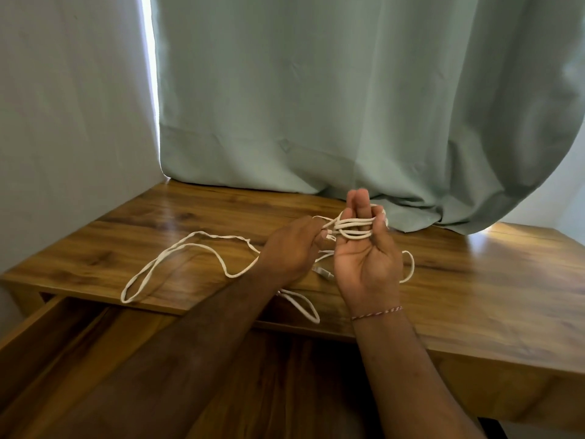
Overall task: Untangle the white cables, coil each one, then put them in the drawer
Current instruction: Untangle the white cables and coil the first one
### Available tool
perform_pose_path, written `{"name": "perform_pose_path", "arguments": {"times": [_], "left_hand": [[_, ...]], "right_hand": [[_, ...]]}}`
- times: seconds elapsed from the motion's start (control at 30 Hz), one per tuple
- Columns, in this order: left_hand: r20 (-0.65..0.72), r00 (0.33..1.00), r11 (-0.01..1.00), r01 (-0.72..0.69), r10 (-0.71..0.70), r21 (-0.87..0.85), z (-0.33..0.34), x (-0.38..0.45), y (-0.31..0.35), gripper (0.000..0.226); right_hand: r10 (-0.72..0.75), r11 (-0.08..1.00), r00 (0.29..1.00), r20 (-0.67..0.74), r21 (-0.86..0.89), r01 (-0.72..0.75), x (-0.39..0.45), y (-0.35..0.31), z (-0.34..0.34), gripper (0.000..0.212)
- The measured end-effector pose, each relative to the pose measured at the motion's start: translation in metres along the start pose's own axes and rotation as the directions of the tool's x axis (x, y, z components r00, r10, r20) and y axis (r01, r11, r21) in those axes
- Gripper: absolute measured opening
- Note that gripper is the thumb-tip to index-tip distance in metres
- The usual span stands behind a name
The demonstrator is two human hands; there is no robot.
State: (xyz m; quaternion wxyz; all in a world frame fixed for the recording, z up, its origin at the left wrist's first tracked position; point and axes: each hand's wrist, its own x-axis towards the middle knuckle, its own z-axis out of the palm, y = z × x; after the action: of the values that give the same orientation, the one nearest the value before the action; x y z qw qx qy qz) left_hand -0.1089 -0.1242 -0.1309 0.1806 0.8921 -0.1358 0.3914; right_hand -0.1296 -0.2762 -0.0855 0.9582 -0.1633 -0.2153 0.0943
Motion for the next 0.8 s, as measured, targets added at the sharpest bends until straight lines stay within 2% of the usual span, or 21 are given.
{"name": "perform_pose_path", "arguments": {"times": [0.1,0.2,0.27,0.3,0.33,0.37,0.4,0.43,0.47,0.5,0.53,0.6,0.67,0.73,0.8], "left_hand": [[0.005,0.994,0.985,-0.11,0.111,0.134,0.003,-0.006,-0.001,0.016],[0.084,0.964,0.932,-0.265,0.252,0.247,0.001,-0.004,-0.003,0.026],[0.112,0.937,0.891,-0.349,0.331,0.29,-0.002,-0.002,-0.009,0.035],[0.115,0.928,0.867,-0.373,0.355,0.331,-0.006,0.0,-0.012,0.037],[0.115,0.92,0.835,-0.388,0.374,0.391,-0.008,0.001,-0.016,0.036],[0.112,0.916,0.799,-0.392,0.386,0.456,-0.011,0.002,-0.02,0.031],[0.102,0.912,0.768,-0.391,0.397,0.507,-0.013,0.003,-0.024,0.027],[0.091,0.91,0.751,-0.387,0.404,0.535,-0.015,0.004,-0.028,0.024],[0.072,0.905,0.741,-0.388,0.42,0.549,-0.016,0.006,-0.032,0.021],[0.057,0.893,0.726,-0.4,0.447,0.559,-0.017,0.006,-0.036,0.019],[0.053,0.874,0.7,-0.423,0.484,0.575,-0.019,0.007,-0.039,0.018],[0.08,0.835,0.628,-0.469,0.544,0.621,-0.025,0.009,-0.046,0.019],[0.085,0.836,0.596,-0.455,0.543,0.661,-0.032,0.013,-0.055,0.018],[0.083,0.874,0.608,-0.398,0.478,0.686,-0.035,0.016,-0.065,0.012],[0.105,0.94,0.669,-0.306,0.324,0.678,-0.037,0.017,-0.071,0.007]], "right_hand": [[-0.045,0.999,0.999,-0.023,0.001,0.045,0.004,-0.001,-0.003,0.015],[-0.08,0.997,0.996,-0.04,-0.001,0.08,0.011,0.001,-0.006,0.014],[-0.141,0.981,0.987,-0.081,-0.142,0.128,0.019,0.006,-0.014,0.011],[-0.195,0.936,0.977,-0.086,-0.315,0.159,0.022,0.009,-0.018,0.011],[-0.259,0.817,0.964,-0.053,-0.544,0.19,0.024,0.01,-0.023,0.014],[-0.304,0.602,0.952,0.041,-0.766,0.225,0.026,0.012,-0.03,0.017],[-0.3,0.314,0.935,0.187,-0.907,0.282,0.027,0.014,-0.037,0.018],[-0.24,0.005,0.908,0.343,-0.935,0.354,0.027,0.015,-0.044,0.019],[-0.146,-0.267,0.873,0.465,-0.868,0.418,0.029,0.016,-0.049,0.019],[-0.051,-0.46,0.84,0.541,-0.759,0.461,0.032,0.017,-0.054,0.02],[0.034,-0.581,0.825,0.564,-0.66,0.475,0.036,0.016,-0.057,0.022],[0.137,-0.688,0.844,0.519,-0.563,0.458,0.045,0.01,-0.061,0.03],[0.225,-0.736,0.862,0.454,-0.5,0.455,0.052,0.005,-0.062,0.023],[0.309,-0.789,0.869,0.386,-0.406,0.461,0.054,0.004,-0.058,0.018],[0.328,-0.814,0.878,0.348,-0.369,0.45,0.051,0.008,-0.051,0.024]]}}
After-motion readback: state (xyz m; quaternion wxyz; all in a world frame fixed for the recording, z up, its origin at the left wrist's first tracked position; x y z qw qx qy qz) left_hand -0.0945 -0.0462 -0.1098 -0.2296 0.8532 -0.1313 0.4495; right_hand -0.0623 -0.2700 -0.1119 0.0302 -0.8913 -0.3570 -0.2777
